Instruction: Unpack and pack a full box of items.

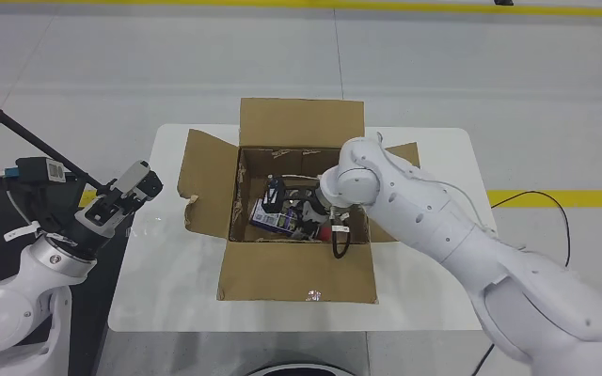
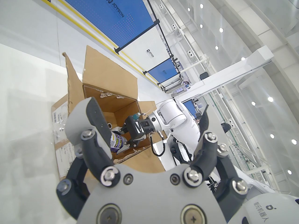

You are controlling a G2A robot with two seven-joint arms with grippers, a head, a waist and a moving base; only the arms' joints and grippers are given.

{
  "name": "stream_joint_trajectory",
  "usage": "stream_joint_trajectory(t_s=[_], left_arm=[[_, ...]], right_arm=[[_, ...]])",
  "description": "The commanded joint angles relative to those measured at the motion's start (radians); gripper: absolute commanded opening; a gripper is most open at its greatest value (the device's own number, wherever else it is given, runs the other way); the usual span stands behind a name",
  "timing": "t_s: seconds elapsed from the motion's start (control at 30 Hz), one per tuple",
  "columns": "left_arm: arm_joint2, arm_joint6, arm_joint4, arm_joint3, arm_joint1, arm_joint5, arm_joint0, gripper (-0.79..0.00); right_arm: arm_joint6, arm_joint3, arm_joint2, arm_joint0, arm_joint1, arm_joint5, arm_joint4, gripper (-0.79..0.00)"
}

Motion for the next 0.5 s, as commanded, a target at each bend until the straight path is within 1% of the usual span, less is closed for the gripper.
stream_joint_trajectory(t_s=[0.0,0.17,0.23,0.33,0.4,0.47], left_arm=[[0.000,0.000,0.000,0.000,0.000,0.000,0.000,0.000],[0.000,0.000,0.000,0.000,0.000,0.000,0.000,0.000],[0.000,0.000,0.000,0.000,0.000,0.000,0.000,0.000],[0.000,0.000,0.000,0.000,0.000,0.000,0.000,0.000],[0.000,0.000,0.000,0.000,0.000,0.000,0.000,0.000],[0.000,0.000,0.000,0.000,0.000,0.000,0.000,0.000]], right_arm=[[-0.003,0.019,-0.023,0.011,-0.005,-0.003,0.009,-0.727],[0.001,0.062,-0.083,0.039,-0.022,0.001,0.033,-0.702],[0.001,0.075,-0.104,0.048,-0.028,0.001,0.042,-0.640],[-0.001,0.091,-0.107,0.049,-0.036,-0.001,0.046,-0.551],[-0.001,0.097,-0.107,0.048,-0.040,-0.001,0.043,-0.477],[0.001,0.101,-0.107,0.048,-0.042,0.001,0.040,-0.434]])
